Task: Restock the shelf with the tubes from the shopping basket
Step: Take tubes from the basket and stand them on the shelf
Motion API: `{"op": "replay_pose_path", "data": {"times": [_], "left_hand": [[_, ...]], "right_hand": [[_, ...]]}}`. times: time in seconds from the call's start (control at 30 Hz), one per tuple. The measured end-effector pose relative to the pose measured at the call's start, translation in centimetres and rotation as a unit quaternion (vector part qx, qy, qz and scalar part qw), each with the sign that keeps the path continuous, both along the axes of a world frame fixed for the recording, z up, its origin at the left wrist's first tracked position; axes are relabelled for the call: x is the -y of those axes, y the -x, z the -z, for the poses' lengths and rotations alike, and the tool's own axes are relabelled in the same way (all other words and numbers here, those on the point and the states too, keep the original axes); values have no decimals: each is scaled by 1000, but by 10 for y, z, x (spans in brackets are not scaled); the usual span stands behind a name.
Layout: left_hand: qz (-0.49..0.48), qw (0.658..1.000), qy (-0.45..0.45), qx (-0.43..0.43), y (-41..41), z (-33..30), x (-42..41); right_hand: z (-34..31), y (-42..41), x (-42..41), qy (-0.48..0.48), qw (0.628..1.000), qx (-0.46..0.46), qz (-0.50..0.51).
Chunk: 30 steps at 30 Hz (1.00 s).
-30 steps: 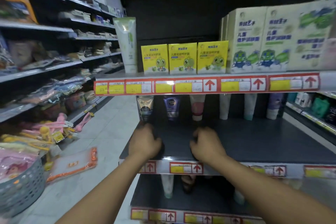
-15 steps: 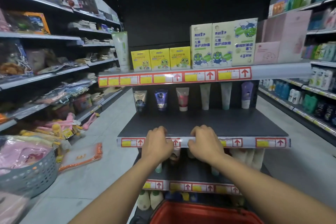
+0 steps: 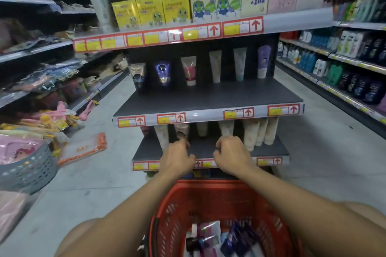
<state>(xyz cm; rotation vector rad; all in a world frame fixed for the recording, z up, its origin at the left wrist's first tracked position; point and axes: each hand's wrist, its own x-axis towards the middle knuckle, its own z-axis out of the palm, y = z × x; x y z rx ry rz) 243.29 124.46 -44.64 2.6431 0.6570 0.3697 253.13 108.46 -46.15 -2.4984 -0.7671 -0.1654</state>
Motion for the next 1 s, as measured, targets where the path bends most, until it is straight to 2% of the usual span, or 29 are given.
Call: {"op": "replay_pose_path", "data": {"times": [0.17,0.33,0.53,0.6,0.77,0.83,0.93,1.0], "left_hand": [[18,998,24,-58,-5,51,5],[32,989,59,-129,-7,112,8],[18,968,135,-209,-11,184,1],[17,960,147,-236,-12,206,-2],[21,927,177,-329,-10,264,-5],[30,914,178,-364,-7,290,-7],[59,893,176,-410,1,333,-7],[80,881,160,-439,8,363,-7]], "right_hand": [[51,-3,12,53,997,-47,17],[114,-5,25,118,984,-135,22],[211,-11,43,209,936,-281,22],[240,-8,49,231,923,-304,36],[303,3,60,216,902,-374,24],[319,7,63,219,877,-427,15],[340,14,65,143,844,-504,112],[359,17,64,58,796,-578,169]]}}
